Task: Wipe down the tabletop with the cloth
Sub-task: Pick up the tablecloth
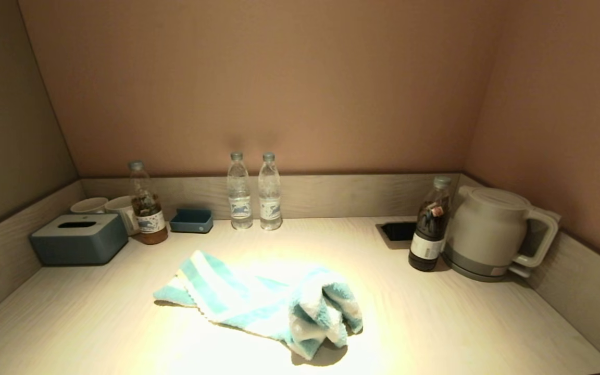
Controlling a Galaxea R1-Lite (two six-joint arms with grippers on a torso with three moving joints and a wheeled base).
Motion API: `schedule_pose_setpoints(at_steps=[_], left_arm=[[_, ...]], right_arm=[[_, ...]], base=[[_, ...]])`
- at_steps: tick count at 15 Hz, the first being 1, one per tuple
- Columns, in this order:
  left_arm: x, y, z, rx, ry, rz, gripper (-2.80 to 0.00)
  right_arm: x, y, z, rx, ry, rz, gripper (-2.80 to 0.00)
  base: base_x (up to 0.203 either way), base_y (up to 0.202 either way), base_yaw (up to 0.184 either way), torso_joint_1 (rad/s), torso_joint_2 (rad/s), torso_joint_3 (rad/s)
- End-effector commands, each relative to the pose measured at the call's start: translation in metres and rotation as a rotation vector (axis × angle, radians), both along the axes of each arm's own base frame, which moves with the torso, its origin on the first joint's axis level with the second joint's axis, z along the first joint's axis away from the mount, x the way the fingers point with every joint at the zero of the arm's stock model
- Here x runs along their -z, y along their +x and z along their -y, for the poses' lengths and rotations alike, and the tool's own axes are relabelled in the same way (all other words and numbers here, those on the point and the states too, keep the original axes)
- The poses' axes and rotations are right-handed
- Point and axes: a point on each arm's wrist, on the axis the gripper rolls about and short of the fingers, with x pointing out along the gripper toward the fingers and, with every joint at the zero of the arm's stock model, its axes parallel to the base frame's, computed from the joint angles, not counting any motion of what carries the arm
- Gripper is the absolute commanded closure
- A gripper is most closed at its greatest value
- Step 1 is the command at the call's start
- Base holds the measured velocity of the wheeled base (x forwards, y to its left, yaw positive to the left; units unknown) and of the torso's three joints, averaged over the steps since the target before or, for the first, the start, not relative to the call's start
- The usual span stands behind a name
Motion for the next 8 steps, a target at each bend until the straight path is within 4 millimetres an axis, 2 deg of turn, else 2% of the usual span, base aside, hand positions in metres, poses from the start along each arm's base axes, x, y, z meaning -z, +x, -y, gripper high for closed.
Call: schedule_pose_setpoints(at_steps=[1, 3, 5, 8], left_arm=[[0.020, -0.002, 0.002, 0.067, 0.137, 0.089, 0.00], [0.023, 0.005, 0.002, 0.071, 0.195, 0.097, 0.00], [0.045, 0.026, 0.002, 0.066, 0.263, 0.052, 0.00], [0.064, 0.040, 0.002, 0.074, 0.325, 0.015, 0.00]], right_arm=[[0.000, 0.000, 0.000, -0.002, 0.000, 0.000, 0.00], [0.000, 0.000, 0.000, 0.000, 0.000, 0.000, 0.00], [0.000, 0.000, 0.000, 0.000, 0.000, 0.000, 0.00], [0.000, 0.000, 0.000, 0.000, 0.000, 0.000, 0.00]], base=[[0.000, 0.000, 0.000, 0.000, 0.00, 0.000], [0.000, 0.000, 0.000, 0.000, 0.00, 0.000], [0.000, 0.000, 0.000, 0.000, 0.00, 0.000], [0.000, 0.000, 0.000, 0.000, 0.00, 0.000]])
